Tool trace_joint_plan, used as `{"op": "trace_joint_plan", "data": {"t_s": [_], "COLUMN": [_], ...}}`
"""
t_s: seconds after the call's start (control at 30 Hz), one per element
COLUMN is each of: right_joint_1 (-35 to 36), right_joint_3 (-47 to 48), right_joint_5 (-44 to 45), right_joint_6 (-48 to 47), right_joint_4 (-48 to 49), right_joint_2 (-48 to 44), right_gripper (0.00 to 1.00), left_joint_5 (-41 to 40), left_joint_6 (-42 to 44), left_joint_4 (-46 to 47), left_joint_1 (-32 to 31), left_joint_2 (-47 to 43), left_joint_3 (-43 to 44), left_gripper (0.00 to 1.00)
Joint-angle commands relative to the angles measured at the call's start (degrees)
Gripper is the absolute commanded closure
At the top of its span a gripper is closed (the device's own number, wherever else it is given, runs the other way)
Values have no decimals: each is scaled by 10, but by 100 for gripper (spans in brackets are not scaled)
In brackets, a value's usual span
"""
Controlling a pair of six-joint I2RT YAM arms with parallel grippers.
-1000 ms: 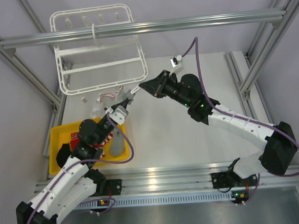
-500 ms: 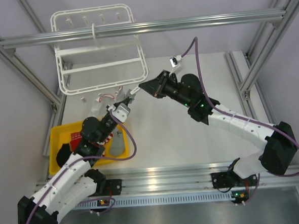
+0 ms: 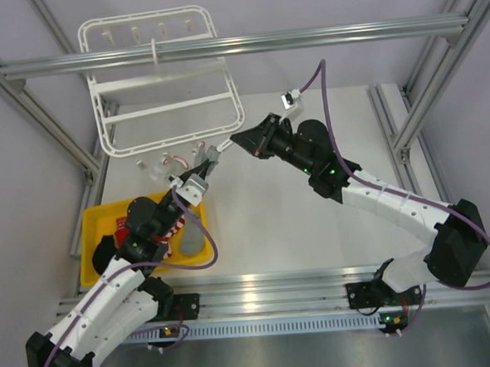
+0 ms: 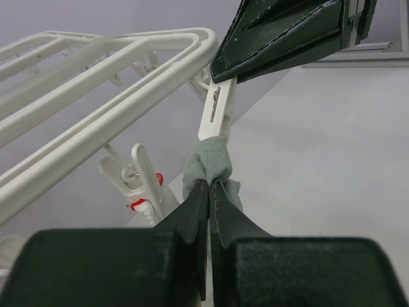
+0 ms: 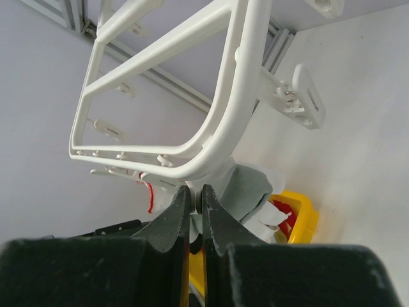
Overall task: Clip the socks to the hanger
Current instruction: Clamp the sock onto the hanger.
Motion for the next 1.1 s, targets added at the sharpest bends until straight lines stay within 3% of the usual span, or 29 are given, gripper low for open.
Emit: {"op": "trace_joint_plan", "data": {"t_s": [0.0,0.47,1.07], "right_joint_1": [-8,-6,-6], "right_joint_3": [16,20,17], "right_joint_5": [-12,-41,-24], "right_joint_6": [5,17,4], "right_joint_4": [6,2,0], "right_joint_2": [-8,-13,-8], "right_gripper": [100,100,100], "left_joint_5": [10,-36,19], "left_joint_6": [-2,4,-5], "left_joint_4": [13,40,33], "left_joint_1": [-2,-2,-2], "left_joint_2": [11,56,25], "left_joint_3": [18,34,35], "left_gripper": [100,100,100]}}
